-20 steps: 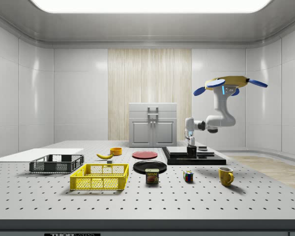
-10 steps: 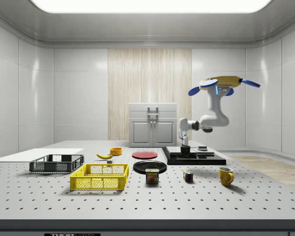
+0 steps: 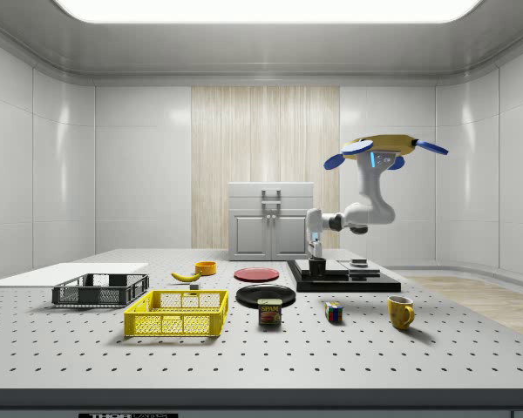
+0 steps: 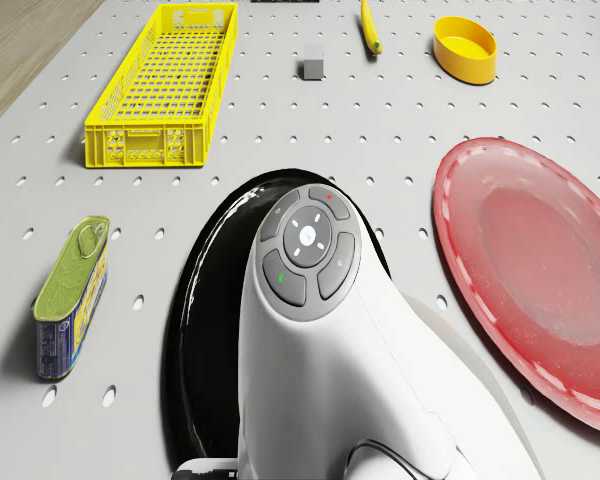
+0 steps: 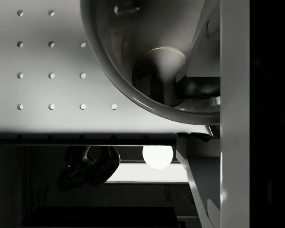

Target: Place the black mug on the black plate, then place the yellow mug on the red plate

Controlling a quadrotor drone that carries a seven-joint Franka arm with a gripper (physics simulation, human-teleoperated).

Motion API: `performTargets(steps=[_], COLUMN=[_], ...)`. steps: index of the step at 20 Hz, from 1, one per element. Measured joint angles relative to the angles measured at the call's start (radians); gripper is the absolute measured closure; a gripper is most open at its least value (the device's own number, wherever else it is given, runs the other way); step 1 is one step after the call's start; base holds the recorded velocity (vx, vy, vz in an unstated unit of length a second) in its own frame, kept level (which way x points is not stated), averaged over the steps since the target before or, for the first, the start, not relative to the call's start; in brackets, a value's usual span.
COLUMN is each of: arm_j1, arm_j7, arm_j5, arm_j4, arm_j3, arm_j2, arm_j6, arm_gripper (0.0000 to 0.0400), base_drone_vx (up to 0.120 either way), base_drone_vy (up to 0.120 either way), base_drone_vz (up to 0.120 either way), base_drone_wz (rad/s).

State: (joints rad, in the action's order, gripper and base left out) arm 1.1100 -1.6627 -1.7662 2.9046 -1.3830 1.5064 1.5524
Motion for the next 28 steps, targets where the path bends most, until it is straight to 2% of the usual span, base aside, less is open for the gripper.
performTargets(steps=[20, 22, 28], arm_j1=[0.005, 0.005, 0.006], arm_j7=[-0.004, -0.004, -0.005], arm_j5=[0.009, 0.01, 0.012], arm_j4=[-0.001, -0.001, -0.001], arm_j3=[-0.004, -0.004, -0.005], arm_j2=[0.023, 0.025, 0.031], arm_j6=[0.022, 0.024, 0.029], arm_gripper=[0.03, 0.03, 0.03], base_drone_vx=[0.12, 0.12, 0.12], base_drone_vy=[0.0, -0.1, 0.0], base_drone_vz=[0.0, 0.0, 0.0], base_drone_wz=[0.0, 0.0, 0.0])
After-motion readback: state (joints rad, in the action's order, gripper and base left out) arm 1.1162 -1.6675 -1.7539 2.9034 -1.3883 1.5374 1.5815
